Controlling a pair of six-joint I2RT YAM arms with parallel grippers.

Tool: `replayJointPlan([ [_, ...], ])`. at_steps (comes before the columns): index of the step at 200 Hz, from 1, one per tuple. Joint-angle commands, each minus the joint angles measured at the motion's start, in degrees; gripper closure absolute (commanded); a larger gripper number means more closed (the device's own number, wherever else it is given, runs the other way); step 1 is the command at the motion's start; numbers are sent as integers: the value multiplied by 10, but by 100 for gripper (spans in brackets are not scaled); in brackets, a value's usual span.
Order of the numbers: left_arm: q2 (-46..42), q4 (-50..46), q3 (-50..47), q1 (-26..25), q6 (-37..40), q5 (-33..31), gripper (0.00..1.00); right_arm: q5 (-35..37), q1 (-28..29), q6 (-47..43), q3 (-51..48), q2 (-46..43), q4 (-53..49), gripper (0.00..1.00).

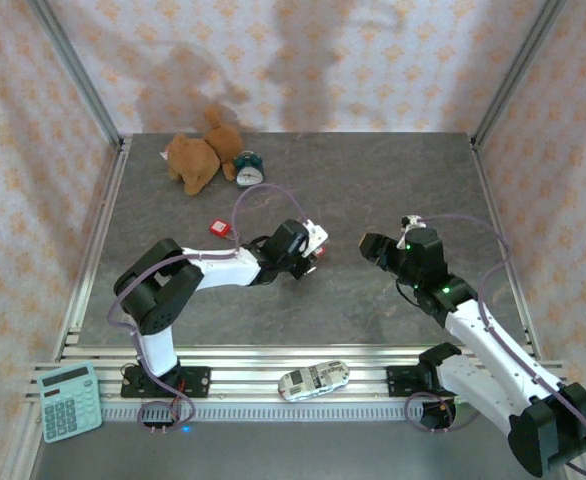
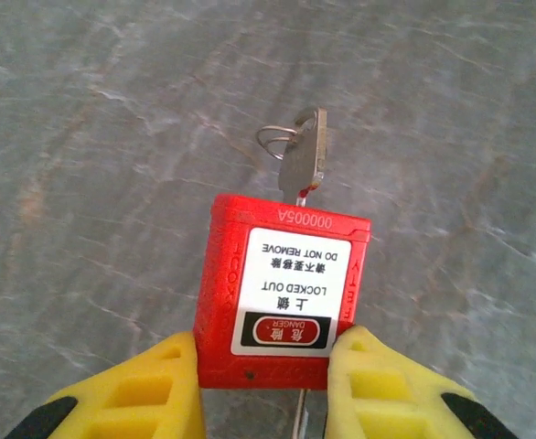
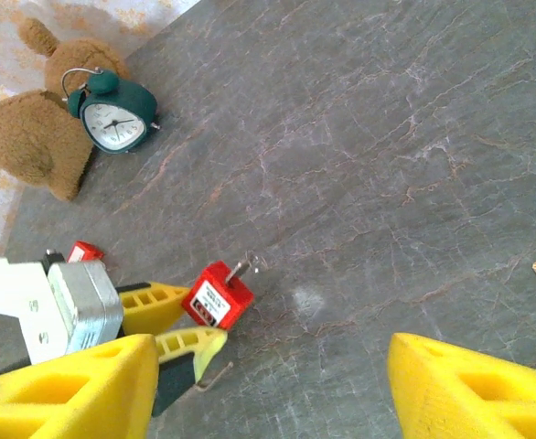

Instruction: Unlock with the key

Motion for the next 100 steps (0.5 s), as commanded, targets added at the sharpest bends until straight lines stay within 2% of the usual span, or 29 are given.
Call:
replayJointPlan([
  [1, 10, -55, 33, 0, -18, -68, 80, 7, -3, 4, -7, -3, 8, 33],
  [37, 43, -116, 82, -1, -49, -149, 79, 3, -3, 4, -3, -9, 3, 33],
  [55, 46, -130, 94, -1, -58, -164, 76, 0, -3, 3, -1, -15, -2, 33],
  [100, 0, -127, 91, 0, -69, -154, 55, 5, -4, 0, 7, -20, -18, 34],
])
